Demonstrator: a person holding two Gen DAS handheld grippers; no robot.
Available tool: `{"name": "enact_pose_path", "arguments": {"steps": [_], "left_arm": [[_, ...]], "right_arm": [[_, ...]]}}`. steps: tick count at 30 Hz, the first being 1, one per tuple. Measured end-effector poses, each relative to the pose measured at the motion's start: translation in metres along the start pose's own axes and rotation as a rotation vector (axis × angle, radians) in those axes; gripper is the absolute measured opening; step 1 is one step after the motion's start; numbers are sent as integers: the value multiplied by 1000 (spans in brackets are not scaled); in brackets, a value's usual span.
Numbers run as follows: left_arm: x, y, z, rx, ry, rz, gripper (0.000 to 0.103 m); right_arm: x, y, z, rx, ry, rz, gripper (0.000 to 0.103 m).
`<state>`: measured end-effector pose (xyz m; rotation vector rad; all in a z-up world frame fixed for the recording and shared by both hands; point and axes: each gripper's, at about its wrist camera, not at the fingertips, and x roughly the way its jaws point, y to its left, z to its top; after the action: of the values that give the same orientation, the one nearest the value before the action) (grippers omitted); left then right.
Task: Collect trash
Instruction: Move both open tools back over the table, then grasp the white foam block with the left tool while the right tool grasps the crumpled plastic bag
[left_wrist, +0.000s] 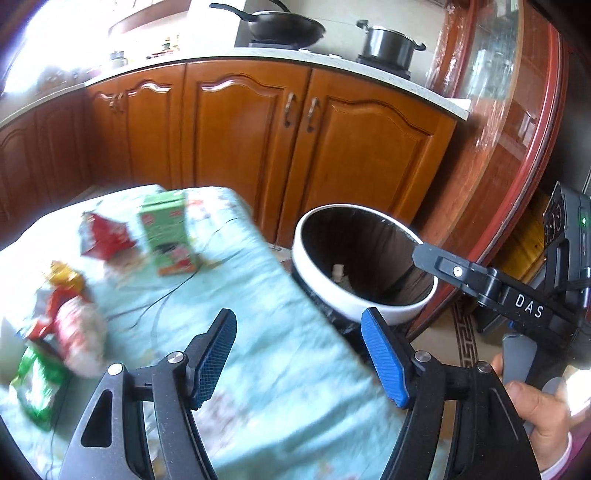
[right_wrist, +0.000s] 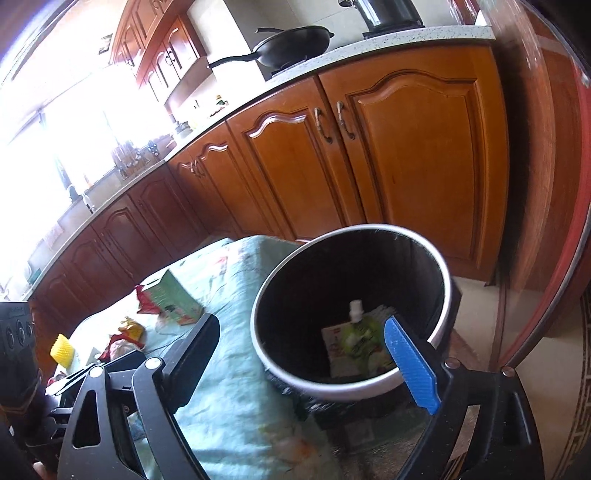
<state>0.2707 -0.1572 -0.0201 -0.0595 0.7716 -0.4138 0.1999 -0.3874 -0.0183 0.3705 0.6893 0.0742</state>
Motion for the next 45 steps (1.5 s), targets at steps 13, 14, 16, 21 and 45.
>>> {"name": "enact_pose_path", "arguments": {"steps": [13,14,16,21,45], "left_arm": [[-82,56,-52,-103,-44,85,70],[-87,60,-55,-112,-43,95,70],[-97,69,-61,-134,-44,113,70],[-116,89,-73,-192,-52,149,70],[-146,175,-72,-356,-63,282,70]], "right_arm": [[-9,61,-51,-50,62,84,92],[-9,66,-55,-52,71,96,92],[-8,76,-63,-57,86,116,92],[-5,101,-80,-77,120,161,92],[28,176,-117,-153,248,321,92]]}}
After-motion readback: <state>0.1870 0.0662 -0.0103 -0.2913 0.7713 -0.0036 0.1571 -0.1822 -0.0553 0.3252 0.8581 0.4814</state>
